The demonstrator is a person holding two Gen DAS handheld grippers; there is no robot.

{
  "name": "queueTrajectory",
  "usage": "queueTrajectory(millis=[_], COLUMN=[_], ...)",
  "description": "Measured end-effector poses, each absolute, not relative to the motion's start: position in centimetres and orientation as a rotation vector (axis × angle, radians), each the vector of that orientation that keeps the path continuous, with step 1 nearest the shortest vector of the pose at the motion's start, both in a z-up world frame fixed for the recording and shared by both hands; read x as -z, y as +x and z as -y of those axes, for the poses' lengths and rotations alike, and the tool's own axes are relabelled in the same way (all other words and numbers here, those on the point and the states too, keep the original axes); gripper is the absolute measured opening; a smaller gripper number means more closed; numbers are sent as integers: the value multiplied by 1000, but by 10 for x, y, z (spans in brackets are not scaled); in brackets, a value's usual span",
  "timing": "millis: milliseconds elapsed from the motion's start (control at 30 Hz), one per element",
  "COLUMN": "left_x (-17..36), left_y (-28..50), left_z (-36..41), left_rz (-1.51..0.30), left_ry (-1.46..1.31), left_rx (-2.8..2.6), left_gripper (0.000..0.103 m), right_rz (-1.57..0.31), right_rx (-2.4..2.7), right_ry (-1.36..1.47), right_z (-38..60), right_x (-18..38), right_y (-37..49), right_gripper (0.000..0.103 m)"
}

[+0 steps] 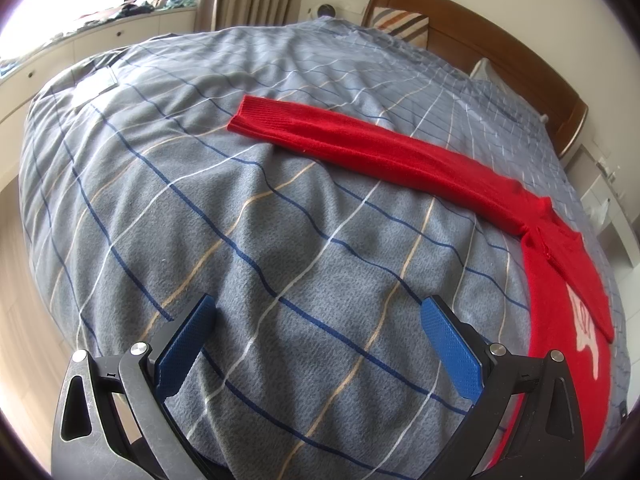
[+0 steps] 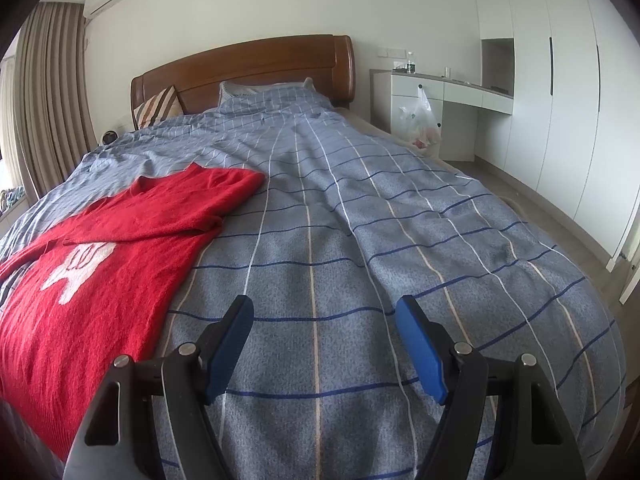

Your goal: Fold small clothes

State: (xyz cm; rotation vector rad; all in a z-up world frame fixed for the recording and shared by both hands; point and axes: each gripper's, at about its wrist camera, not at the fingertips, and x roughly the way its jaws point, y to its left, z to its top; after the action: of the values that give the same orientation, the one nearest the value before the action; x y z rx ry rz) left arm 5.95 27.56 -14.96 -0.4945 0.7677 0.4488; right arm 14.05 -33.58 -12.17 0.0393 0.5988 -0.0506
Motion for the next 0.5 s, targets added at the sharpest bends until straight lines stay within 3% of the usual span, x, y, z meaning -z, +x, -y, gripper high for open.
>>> queueTrajectory(millis=[500], left_x=[150], left_y=[59], left_z=[-277], left_rz=[-766], left_ry=[-497], left_rx=[-447], left_gripper=[102], right_rz=[-597], right_rx=[50], right_ry=[36], right_z=[336], right_x=[120], right_y=[140], right_gripper=[73])
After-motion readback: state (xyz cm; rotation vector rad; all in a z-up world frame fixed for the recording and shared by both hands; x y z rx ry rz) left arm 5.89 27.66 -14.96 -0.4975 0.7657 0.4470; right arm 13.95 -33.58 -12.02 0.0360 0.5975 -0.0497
